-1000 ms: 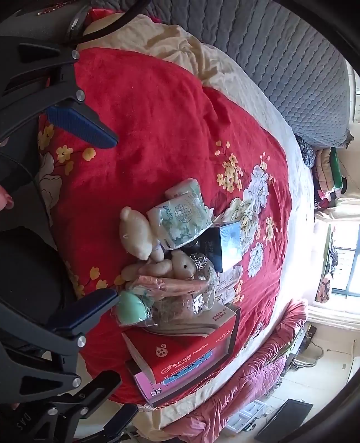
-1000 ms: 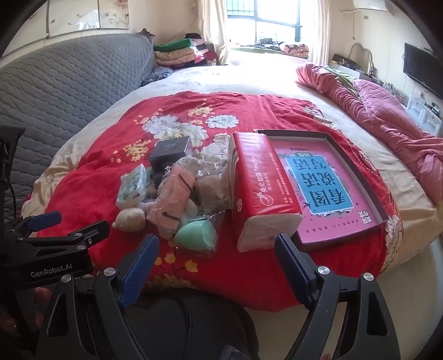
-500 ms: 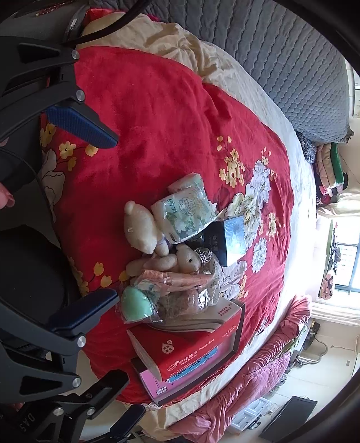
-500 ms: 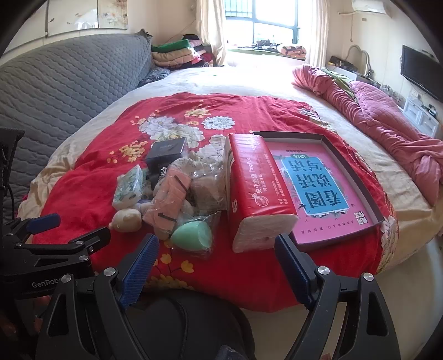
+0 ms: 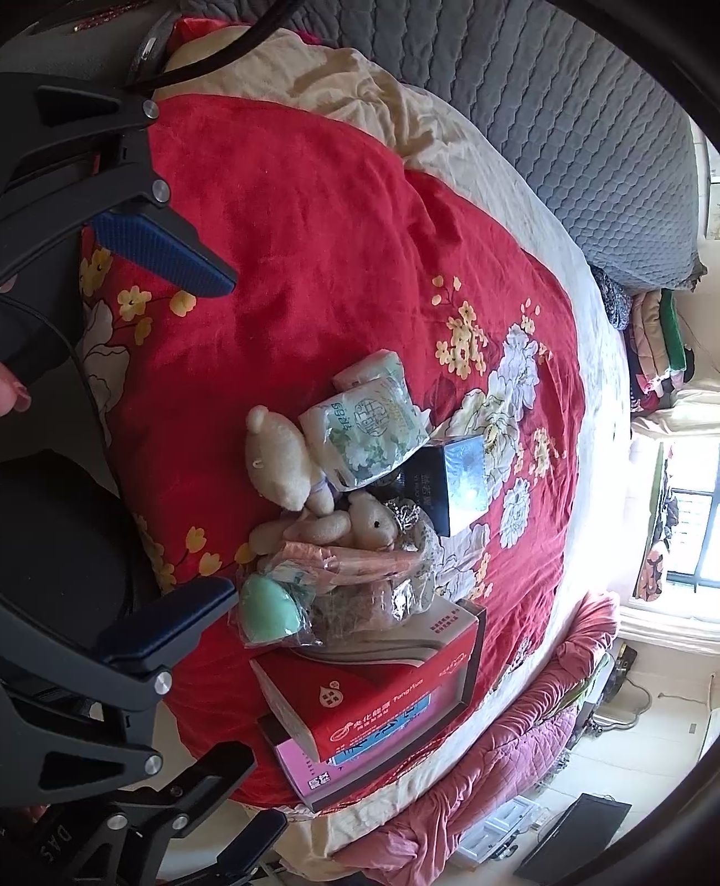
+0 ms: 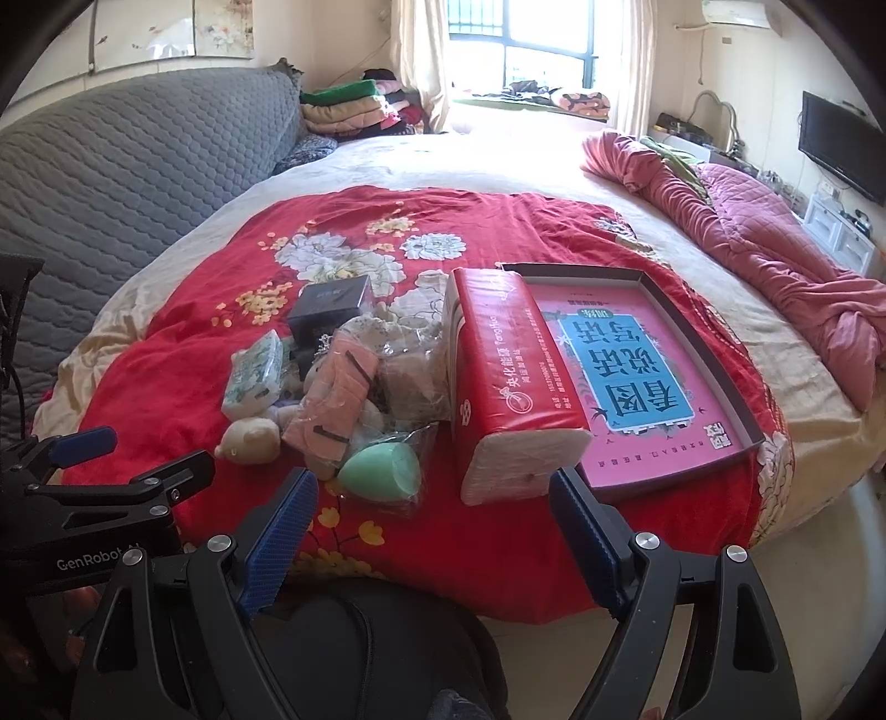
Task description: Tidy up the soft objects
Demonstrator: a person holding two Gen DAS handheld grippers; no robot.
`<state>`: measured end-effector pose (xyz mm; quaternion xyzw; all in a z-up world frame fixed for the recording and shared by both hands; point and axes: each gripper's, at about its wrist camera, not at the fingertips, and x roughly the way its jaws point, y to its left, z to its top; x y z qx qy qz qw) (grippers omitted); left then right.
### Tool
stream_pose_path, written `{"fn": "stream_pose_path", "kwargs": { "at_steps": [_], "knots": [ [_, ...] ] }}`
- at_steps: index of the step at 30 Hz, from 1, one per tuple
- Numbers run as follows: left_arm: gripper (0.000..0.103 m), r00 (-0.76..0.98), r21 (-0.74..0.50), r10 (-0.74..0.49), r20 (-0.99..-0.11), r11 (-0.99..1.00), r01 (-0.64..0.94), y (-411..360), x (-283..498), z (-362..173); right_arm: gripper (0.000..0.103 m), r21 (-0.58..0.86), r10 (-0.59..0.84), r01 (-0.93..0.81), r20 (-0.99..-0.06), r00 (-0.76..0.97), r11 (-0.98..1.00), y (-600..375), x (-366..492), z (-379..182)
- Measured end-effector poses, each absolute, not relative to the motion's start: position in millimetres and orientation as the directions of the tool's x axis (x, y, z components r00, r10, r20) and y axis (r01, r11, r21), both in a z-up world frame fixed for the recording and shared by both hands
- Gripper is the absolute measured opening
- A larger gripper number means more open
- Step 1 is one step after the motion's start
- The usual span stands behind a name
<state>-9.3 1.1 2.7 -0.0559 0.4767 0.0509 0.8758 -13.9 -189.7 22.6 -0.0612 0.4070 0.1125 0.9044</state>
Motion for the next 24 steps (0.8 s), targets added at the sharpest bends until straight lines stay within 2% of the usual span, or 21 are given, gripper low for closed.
{"fn": "stream_pose_path", "kwargs": {
  "at_steps": [24],
  "knots": [
    [0.102,0.542,-0.055,0.031,-0.840,0.988,-0.142,1.9,-10.7,4.5,0.086,-0.018,0.149,-0.247,-0.753,0.641,0.969,-193.5,-14.3,21.3]
  ]
}}
